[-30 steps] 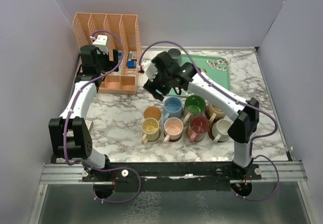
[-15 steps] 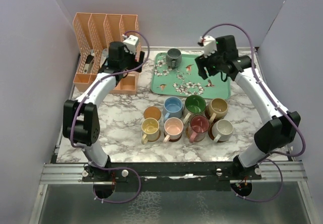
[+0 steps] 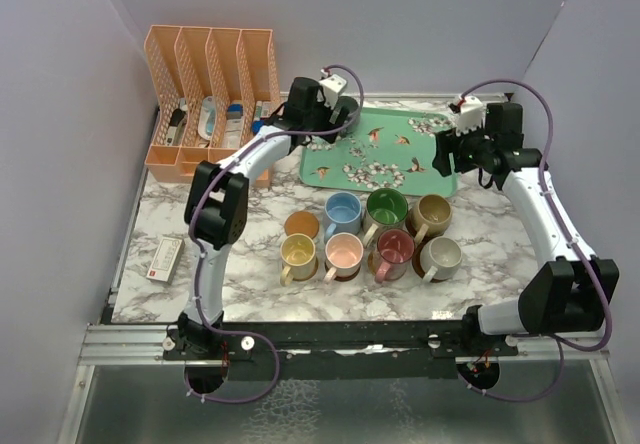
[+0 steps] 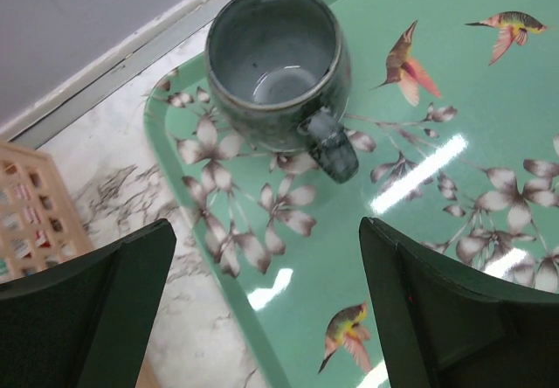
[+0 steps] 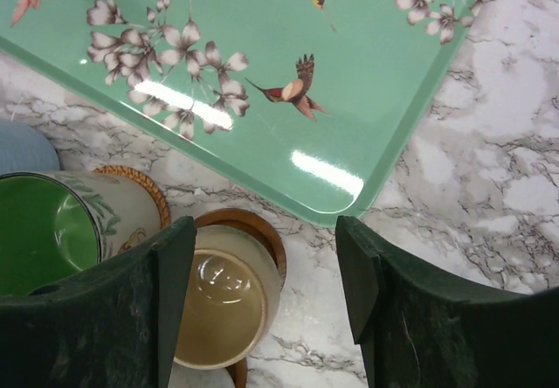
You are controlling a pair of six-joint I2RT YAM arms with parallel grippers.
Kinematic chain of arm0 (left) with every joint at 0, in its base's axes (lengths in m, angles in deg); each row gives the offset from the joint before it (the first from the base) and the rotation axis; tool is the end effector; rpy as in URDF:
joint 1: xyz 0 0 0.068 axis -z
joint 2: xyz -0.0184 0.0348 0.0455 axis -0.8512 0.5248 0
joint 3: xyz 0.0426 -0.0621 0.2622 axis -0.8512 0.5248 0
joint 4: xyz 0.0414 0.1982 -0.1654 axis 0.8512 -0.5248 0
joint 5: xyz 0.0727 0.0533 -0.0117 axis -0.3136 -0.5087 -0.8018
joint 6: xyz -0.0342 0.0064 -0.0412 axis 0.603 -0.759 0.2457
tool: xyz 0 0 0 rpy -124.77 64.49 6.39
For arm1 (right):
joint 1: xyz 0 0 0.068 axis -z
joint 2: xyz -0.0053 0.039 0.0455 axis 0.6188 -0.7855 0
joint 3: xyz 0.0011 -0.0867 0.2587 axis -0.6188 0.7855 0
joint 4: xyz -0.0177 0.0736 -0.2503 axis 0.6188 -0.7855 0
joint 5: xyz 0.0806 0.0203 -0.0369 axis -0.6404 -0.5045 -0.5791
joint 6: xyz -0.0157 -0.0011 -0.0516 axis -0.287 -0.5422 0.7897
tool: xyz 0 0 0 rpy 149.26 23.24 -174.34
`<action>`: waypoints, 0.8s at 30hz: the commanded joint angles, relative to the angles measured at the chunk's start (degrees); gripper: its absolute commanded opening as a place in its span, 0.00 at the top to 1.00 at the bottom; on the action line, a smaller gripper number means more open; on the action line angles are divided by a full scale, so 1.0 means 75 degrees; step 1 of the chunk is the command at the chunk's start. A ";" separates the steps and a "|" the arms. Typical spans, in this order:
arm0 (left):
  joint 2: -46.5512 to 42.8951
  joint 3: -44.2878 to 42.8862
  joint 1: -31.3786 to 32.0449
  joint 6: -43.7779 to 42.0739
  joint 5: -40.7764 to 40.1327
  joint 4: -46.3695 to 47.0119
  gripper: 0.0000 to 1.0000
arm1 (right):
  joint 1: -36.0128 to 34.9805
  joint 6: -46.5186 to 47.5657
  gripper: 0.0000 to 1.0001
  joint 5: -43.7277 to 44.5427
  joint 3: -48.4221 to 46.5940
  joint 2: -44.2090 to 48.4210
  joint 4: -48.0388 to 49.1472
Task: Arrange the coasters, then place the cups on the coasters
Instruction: Place the cup on the coaster, then move the cup to the tray.
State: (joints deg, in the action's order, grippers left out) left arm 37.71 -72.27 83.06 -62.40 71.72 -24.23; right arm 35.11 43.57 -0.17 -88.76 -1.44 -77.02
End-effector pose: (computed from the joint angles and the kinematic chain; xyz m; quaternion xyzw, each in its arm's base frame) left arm 0.4571 -0.2145 0.2629 0.2570 0.8092 -0.1259 0.5131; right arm 0.3019 0.0254 0.3175 -0.1757 0.8984 0.0835 0.3937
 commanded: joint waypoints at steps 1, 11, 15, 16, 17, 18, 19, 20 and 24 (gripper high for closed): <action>0.0910 -0.1228 0.0307 -0.0017 -0.0282 -0.0633 0.11 | 0.0359 -0.0121 0.34 -0.0757 0.0182 0.0224 0.0607; 0.2268 -0.2822 0.0741 0.0465 -0.1015 -0.1002 0.20 | 0.0370 -0.0004 0.36 -0.1040 0.0236 -0.0109 0.0535; 0.2751 -0.3415 0.0783 0.0562 -0.1288 -0.1151 0.25 | 0.0372 0.0041 0.36 -0.1201 0.0277 -0.0095 0.0505; 0.2868 -0.3536 0.0783 0.0557 -0.1337 -0.1171 0.27 | 0.0370 0.0043 0.36 -0.1220 0.0291 -0.0087 0.0501; 0.2948 -0.3657 0.0784 0.0552 -0.1383 -0.1187 0.30 | 0.0370 0.0046 0.36 -0.1253 0.0303 -0.0092 0.0504; 0.3026 -0.3751 0.0784 0.0540 -0.1431 -0.1201 0.32 | 0.0369 0.0050 0.36 -0.1297 0.0325 -0.0087 0.0513; 0.3097 -0.3836 0.0784 0.0528 -0.1454 -0.1213 0.34 | 0.0379 0.0054 0.36 -0.1351 0.0340 -0.0100 0.0515; 0.3158 -0.3908 0.0784 0.0513 -0.1456 -0.1213 0.36 | 0.0371 0.0073 0.36 -0.1418 0.0353 -0.0126 0.0517; 0.3288 -0.4076 0.0820 0.0473 -0.1461 -0.1284 0.46 | 0.0369 0.0078 0.37 -0.1597 0.0344 -0.0235 0.0473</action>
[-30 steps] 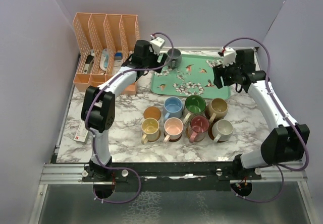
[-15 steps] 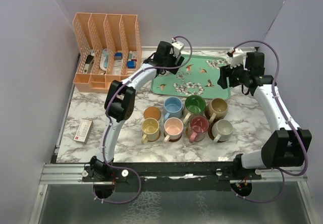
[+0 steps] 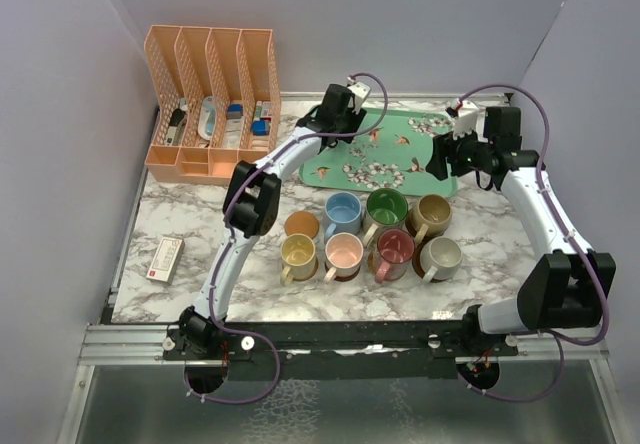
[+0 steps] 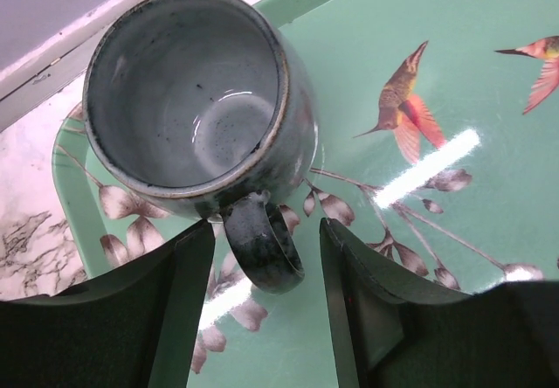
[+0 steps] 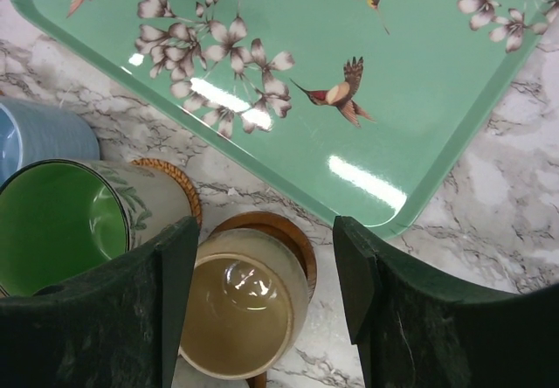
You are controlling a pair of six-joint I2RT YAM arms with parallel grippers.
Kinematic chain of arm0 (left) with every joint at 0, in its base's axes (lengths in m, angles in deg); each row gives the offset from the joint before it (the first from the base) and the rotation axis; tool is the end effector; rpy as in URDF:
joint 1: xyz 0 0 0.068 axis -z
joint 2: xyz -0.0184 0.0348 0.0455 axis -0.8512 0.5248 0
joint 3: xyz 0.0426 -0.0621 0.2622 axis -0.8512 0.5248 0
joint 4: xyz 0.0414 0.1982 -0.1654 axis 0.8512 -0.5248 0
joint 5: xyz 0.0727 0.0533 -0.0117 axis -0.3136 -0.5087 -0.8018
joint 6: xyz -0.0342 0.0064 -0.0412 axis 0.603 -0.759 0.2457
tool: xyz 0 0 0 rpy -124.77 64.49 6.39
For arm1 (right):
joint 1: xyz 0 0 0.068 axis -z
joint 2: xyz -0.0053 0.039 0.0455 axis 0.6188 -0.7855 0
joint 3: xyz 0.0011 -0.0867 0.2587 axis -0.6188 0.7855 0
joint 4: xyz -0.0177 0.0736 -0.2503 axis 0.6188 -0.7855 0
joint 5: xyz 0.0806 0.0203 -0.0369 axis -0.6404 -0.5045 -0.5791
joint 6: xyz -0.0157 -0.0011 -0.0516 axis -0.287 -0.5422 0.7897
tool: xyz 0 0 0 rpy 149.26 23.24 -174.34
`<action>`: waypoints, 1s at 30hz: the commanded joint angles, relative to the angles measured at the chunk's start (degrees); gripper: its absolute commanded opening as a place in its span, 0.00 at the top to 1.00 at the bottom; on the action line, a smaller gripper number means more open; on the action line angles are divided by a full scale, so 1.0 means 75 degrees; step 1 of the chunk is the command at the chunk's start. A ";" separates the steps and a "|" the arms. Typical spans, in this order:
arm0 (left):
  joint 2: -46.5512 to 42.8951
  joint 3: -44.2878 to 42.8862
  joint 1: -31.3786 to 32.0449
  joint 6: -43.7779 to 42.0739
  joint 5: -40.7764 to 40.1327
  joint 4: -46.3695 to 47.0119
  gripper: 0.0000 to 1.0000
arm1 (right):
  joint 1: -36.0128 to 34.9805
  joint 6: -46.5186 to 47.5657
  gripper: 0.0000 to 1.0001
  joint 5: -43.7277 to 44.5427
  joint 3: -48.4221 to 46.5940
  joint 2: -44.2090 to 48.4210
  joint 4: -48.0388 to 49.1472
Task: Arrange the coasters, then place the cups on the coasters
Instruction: Move the cup to the tray.
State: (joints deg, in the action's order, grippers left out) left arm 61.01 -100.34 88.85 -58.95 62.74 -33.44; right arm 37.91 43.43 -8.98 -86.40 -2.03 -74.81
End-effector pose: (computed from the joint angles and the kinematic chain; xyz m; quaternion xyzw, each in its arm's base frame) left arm 0.5013 -0.2932 0.2040 0.2408 0.8353 -0.0939 0.4852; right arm 0.3039 0.0158 0.3053 -0.1796 0.8903 0.1455 0.3924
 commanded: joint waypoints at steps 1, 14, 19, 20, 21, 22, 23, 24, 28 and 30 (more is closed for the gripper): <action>0.0194 -0.0346 0.0057 -0.0004 -0.0288 -0.0059 0.48 | -0.0003 0.0095 0.37 -0.0470 0.0026 -0.0181 0.0175; -0.0255 0.0356 0.0035 -0.0398 -0.0481 -0.0181 0.68 | -0.0003 0.0118 0.38 -0.0552 0.0030 -0.0427 0.0160; -0.0812 0.1171 -0.0009 -0.0389 -0.0360 -0.0170 0.73 | -0.0005 0.0131 0.38 -0.0638 0.0014 -0.0545 0.0106; -0.1015 0.1361 -0.0028 -0.0366 -0.0303 -0.0164 0.73 | 0.0001 0.0131 0.38 -0.0651 0.0008 -0.0548 0.0094; -0.1181 0.1586 -0.0043 -0.0346 -0.0244 -0.0140 0.74 | -0.0004 0.0141 0.38 -0.0666 0.0003 -0.0556 0.0087; -0.1347 0.1797 -0.0050 -0.0337 -0.0195 -0.0125 0.74 | 0.0004 0.0142 0.38 -0.0671 0.0000 -0.0564 0.0076; -0.1542 0.2039 -0.0068 -0.0332 -0.0144 -0.0082 0.75 | -0.0004 0.0142 0.38 -0.0665 -0.0010 -0.0562 0.0080; -0.1730 0.2284 -0.0079 -0.0337 -0.0117 -0.0026 0.75 | -0.0004 0.0142 0.38 -0.0668 -0.0006 -0.0552 0.0069; -0.2438 0.3256 -0.0133 -0.0335 -0.0021 0.0223 0.78 | -0.0005 0.0160 0.39 -0.0690 0.0009 -0.0541 0.0069; -0.2751 0.3707 -0.0171 -0.0307 0.0058 0.0290 0.78 | -0.0005 0.0164 0.39 -0.0705 0.0003 -0.0542 0.0069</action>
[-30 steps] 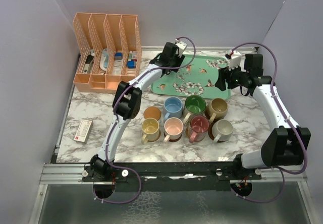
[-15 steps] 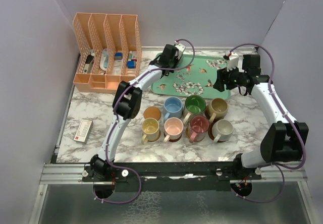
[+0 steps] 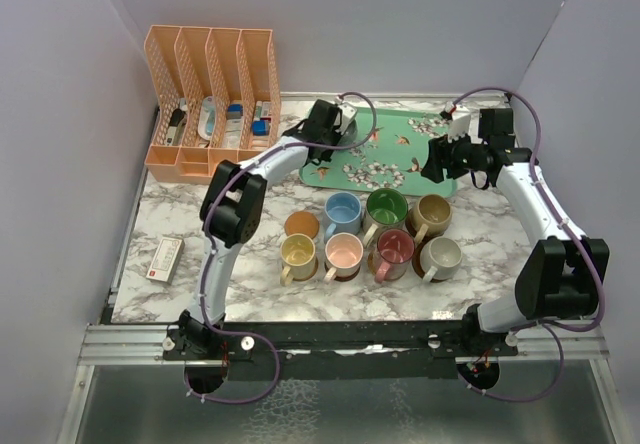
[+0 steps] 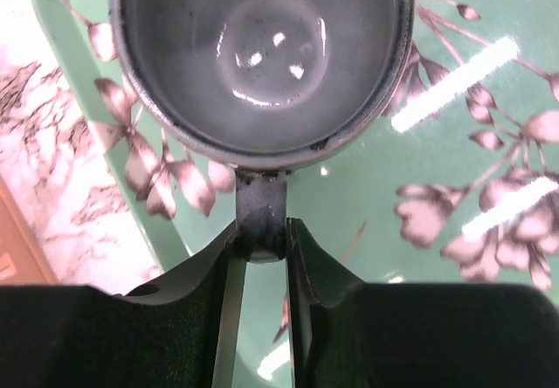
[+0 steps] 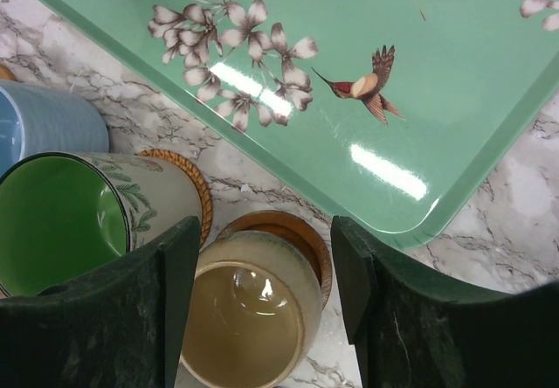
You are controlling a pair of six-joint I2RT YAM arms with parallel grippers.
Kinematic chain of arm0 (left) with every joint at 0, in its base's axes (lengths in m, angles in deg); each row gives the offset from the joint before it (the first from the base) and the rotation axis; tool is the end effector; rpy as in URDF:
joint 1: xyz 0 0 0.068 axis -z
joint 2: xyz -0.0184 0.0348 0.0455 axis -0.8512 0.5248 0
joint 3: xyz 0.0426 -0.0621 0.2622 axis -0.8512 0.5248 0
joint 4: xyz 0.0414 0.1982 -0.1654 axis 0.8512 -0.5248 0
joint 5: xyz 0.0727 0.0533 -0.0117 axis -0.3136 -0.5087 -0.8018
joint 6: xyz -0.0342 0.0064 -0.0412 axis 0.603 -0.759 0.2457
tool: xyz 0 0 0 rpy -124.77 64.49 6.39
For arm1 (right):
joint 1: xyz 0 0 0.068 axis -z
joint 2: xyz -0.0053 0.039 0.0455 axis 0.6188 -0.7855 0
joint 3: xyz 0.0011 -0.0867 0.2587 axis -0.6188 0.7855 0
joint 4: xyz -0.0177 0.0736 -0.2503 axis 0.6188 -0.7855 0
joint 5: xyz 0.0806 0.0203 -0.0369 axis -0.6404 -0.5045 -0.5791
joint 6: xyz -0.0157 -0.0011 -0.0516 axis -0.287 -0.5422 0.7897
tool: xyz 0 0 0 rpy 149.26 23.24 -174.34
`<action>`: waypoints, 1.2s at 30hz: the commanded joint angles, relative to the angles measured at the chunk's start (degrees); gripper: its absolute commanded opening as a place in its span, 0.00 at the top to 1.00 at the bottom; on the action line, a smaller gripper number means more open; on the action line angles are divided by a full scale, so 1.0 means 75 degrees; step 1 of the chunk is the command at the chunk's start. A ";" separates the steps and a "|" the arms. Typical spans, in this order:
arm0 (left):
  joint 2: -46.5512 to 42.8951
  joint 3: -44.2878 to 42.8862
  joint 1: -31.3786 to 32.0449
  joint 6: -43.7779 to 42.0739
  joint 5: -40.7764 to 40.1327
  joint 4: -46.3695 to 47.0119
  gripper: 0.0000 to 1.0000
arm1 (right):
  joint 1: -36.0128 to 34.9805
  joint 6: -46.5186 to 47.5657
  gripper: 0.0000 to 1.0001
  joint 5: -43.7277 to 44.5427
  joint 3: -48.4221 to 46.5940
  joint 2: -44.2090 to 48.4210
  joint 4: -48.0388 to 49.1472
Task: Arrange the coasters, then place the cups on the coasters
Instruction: Move the cup to the tray, then pick up the cup from the tray.
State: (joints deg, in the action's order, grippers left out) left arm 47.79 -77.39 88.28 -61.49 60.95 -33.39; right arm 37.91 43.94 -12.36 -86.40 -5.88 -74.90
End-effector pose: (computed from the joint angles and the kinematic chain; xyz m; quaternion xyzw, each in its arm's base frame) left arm 0.4557 -0.2590 0.1915 0.2625 0.8687 -0.0502 0.4171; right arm 0.3154 0.0178 0.2863 -0.1879 0.8953 0.1768 0.3630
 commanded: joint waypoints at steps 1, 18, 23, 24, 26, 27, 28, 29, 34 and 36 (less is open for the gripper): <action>-0.1144 0.0863 -0.0110 0.0058 0.0334 0.0330 0.78 | -0.0005 0.0099 0.39 -0.0255 -0.0005 -0.0029 0.0076; -0.1433 0.1535 -0.0308 -0.0100 0.0881 0.0543 0.53 | -0.0005 0.0201 0.39 -0.0207 -0.0005 -0.0059 -0.0013; -0.1208 0.1362 -0.0335 -0.0227 0.1013 0.0689 0.49 | -0.0003 0.0226 0.39 -0.0213 0.0002 -0.0081 -0.0025; -0.1158 0.1302 -0.0345 -0.0232 0.1041 0.0672 0.49 | -0.0004 0.0227 0.39 -0.0213 -0.0007 -0.0076 -0.0019; -0.1071 0.1198 -0.0345 -0.0222 0.1070 0.0632 0.49 | -0.0005 0.0228 0.39 -0.0208 -0.0008 -0.0093 -0.0025; -0.1017 0.1138 -0.0346 -0.0222 0.1063 0.0605 0.50 | -0.0005 0.0228 0.39 -0.0203 -0.0008 -0.0095 -0.0034; -0.0966 0.1094 -0.0347 -0.0208 0.1034 0.0557 0.51 | -0.0003 0.0238 0.39 -0.0207 -0.0011 -0.0096 -0.0036; -0.0923 0.1047 -0.0347 -0.0209 0.1009 0.0537 0.51 | 0.0001 0.0239 0.39 -0.0206 -0.0012 -0.0088 -0.0035; -0.0706 0.0882 -0.0364 -0.0176 0.0961 0.0396 0.53 | -0.0005 0.0253 0.39 -0.0213 -0.0034 -0.0134 -0.0077; -0.0635 0.0829 -0.0376 -0.0161 0.0955 0.0353 0.53 | -0.0005 0.0263 0.39 -0.0219 -0.0033 -0.0144 -0.0083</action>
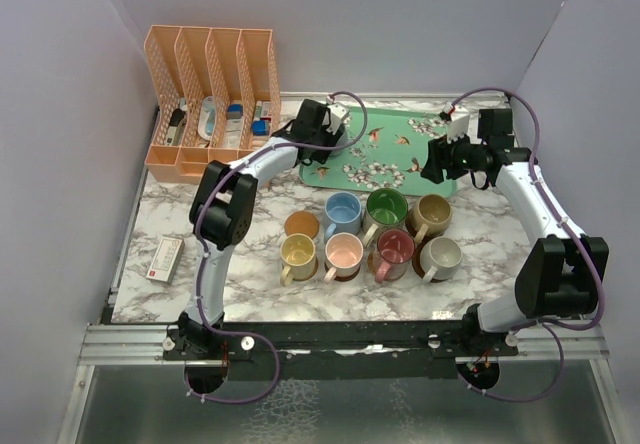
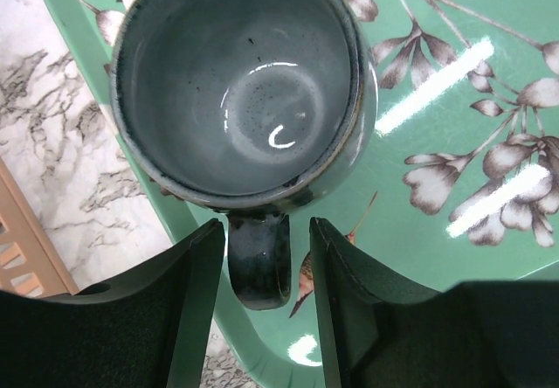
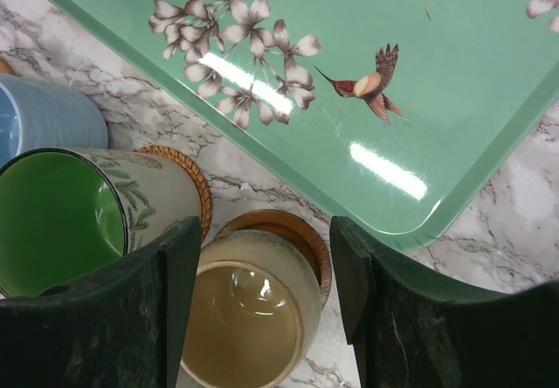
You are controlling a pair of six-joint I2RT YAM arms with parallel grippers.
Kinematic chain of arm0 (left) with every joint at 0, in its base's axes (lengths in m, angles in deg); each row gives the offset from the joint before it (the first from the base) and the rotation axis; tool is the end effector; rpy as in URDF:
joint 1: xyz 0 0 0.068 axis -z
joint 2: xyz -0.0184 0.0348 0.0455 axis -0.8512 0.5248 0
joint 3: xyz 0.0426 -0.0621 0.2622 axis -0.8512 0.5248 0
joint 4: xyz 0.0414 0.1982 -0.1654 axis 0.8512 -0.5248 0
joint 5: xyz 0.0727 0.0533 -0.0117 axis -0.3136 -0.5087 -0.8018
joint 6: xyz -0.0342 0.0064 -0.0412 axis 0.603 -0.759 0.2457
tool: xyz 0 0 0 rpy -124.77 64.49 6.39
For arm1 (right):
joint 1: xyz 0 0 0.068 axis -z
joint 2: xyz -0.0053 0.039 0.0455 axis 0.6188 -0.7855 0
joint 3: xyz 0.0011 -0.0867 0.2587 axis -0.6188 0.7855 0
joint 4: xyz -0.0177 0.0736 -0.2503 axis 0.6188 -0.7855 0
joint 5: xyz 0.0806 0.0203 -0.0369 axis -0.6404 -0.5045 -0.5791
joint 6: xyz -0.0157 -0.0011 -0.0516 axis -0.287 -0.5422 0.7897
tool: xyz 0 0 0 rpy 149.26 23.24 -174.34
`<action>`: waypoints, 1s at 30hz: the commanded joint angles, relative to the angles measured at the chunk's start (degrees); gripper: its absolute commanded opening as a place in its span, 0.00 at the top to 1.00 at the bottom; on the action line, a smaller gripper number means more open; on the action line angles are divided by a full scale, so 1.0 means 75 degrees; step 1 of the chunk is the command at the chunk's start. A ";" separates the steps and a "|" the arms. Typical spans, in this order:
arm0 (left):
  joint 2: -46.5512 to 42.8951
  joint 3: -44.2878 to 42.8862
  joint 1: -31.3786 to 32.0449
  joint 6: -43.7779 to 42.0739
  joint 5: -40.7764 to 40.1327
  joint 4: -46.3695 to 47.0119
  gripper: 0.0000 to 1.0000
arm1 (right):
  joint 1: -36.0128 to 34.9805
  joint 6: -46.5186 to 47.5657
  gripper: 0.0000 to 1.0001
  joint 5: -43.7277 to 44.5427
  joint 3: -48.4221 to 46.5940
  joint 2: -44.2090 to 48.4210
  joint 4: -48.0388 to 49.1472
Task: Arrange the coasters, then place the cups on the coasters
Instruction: Pick up the cup from the tray.
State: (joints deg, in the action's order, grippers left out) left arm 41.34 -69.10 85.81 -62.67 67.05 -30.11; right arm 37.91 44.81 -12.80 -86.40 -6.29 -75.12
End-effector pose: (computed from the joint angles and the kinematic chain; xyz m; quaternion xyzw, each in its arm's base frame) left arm 0.4441 -0.2318 0.2039 0.2727 0.8605 -0.0865 0.4215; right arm 0.3163 0.0180 0.2841 -0.1949 0.8949 0.1786 0.3595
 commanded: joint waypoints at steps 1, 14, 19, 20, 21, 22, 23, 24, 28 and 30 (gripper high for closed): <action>0.0243 -0.0287 -0.0060 0.0029 0.0165 -0.0094 0.53 | -0.0005 0.0146 0.39 -0.0161 -0.0030 -0.0085 -0.0048; 0.0377 -0.0431 -0.0132 0.0093 0.0371 -0.0107 0.72 | -0.0005 0.0169 0.40 -0.0173 -0.0053 -0.0169 -0.0112; 0.0184 -0.0380 -0.0173 -0.0003 0.0520 -0.0172 0.83 | -0.0004 0.0170 0.40 -0.0163 -0.0058 -0.0167 -0.0113; 0.0106 -0.0347 -0.0189 -0.0046 0.0588 -0.0177 0.85 | -0.0005 0.0170 0.40 -0.0169 -0.0057 -0.0172 -0.0113; 0.0021 -0.0300 -0.0200 -0.0104 0.0647 -0.0179 0.88 | -0.0005 0.0170 0.40 -0.0173 -0.0055 -0.0173 -0.0111; -0.0066 -0.0263 -0.0220 -0.0162 0.0704 -0.0179 0.91 | -0.0005 0.0170 0.40 -0.0179 -0.0064 -0.0170 -0.0113; -0.0167 -0.0215 -0.0245 -0.0219 0.0764 -0.0184 0.94 | -0.0005 0.0170 0.40 -0.0184 -0.0058 -0.0171 -0.0117; -0.0260 -0.0160 -0.0260 -0.0292 0.0842 -0.0186 0.97 | -0.0005 0.0170 0.40 -0.0185 -0.0069 -0.0165 -0.0124; -0.0758 0.0126 -0.0359 -0.0412 0.1188 -0.0171 1.00 | -0.0005 0.0170 0.40 -0.0194 -0.0064 -0.0159 -0.0136; -0.1033 0.0300 -0.0384 -0.0436 0.1347 -0.0145 1.00 | -0.0005 0.0170 0.40 -0.0196 -0.0064 -0.0142 -0.0123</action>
State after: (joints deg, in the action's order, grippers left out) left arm 41.47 -68.49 83.56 -64.24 72.36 -32.23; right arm 37.91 45.53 -12.93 -86.40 -7.16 -75.36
